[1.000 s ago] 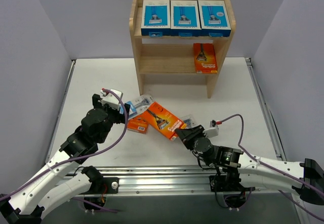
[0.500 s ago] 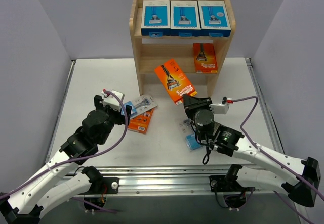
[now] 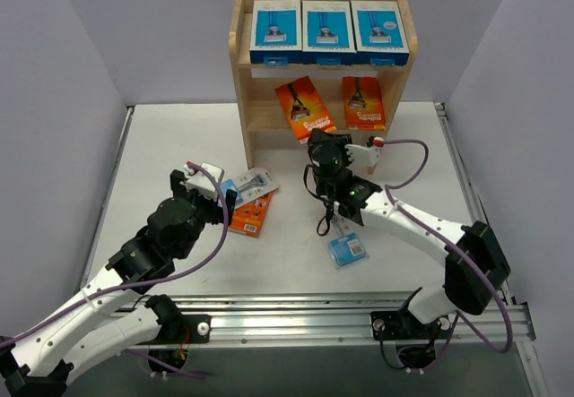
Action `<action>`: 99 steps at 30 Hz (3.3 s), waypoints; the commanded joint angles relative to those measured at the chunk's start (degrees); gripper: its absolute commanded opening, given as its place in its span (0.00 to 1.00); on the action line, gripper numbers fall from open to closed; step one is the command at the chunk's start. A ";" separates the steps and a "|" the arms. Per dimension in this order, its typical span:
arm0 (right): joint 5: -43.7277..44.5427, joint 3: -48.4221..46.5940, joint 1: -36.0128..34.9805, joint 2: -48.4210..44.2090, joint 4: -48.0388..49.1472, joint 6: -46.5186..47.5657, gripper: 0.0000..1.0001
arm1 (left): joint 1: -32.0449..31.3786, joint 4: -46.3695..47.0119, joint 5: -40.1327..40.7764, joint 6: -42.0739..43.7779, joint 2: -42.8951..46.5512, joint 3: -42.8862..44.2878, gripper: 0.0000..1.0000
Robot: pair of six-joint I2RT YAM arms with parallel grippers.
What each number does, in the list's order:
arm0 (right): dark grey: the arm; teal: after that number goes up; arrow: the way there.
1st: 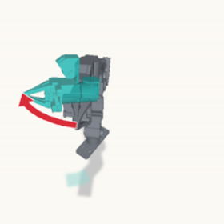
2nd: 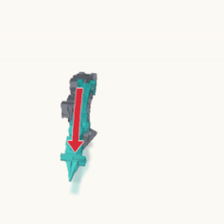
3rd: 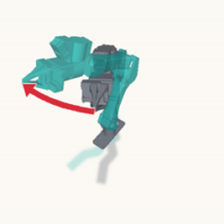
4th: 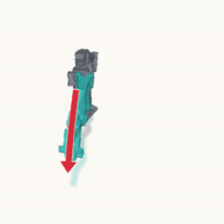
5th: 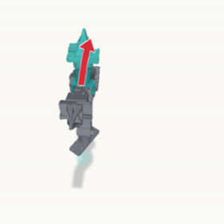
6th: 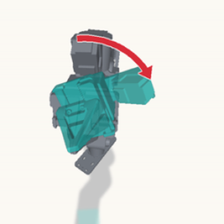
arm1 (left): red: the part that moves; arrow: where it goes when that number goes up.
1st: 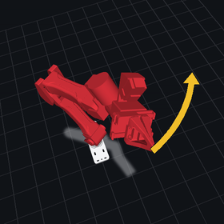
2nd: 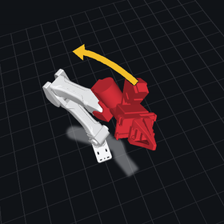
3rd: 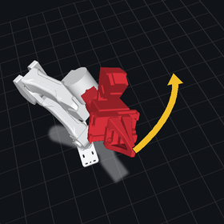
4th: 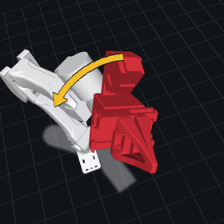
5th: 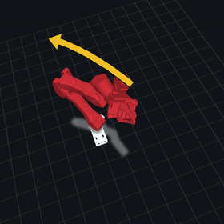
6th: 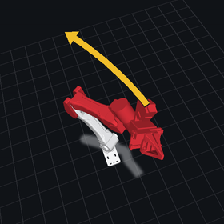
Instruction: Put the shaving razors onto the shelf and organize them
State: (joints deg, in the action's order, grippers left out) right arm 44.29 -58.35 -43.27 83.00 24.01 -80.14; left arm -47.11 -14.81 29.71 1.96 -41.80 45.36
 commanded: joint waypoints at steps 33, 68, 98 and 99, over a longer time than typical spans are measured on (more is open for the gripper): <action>12.48 -10.38 3.36 11.65 -7.04 -26.03 0.00 | -3.60 3.29 3.24 0.68 0.76 -0.36 0.94; 12.66 -11.35 5.21 11.74 -10.21 -30.61 0.00 | -3.60 3.12 3.24 0.77 -0.39 -0.36 0.94; 10.81 -11.17 6.18 11.22 -8.10 -26.30 0.26 | -3.60 2.94 3.68 0.94 -0.03 -0.28 0.94; 10.81 -11.17 6.18 11.13 -8.01 -26.21 0.27 | -3.69 3.03 3.68 0.94 -0.03 -0.28 0.94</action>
State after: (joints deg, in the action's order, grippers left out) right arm 52.01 -68.49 -37.58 96.31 15.22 -107.02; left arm -50.54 -14.72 32.73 2.39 -42.24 44.80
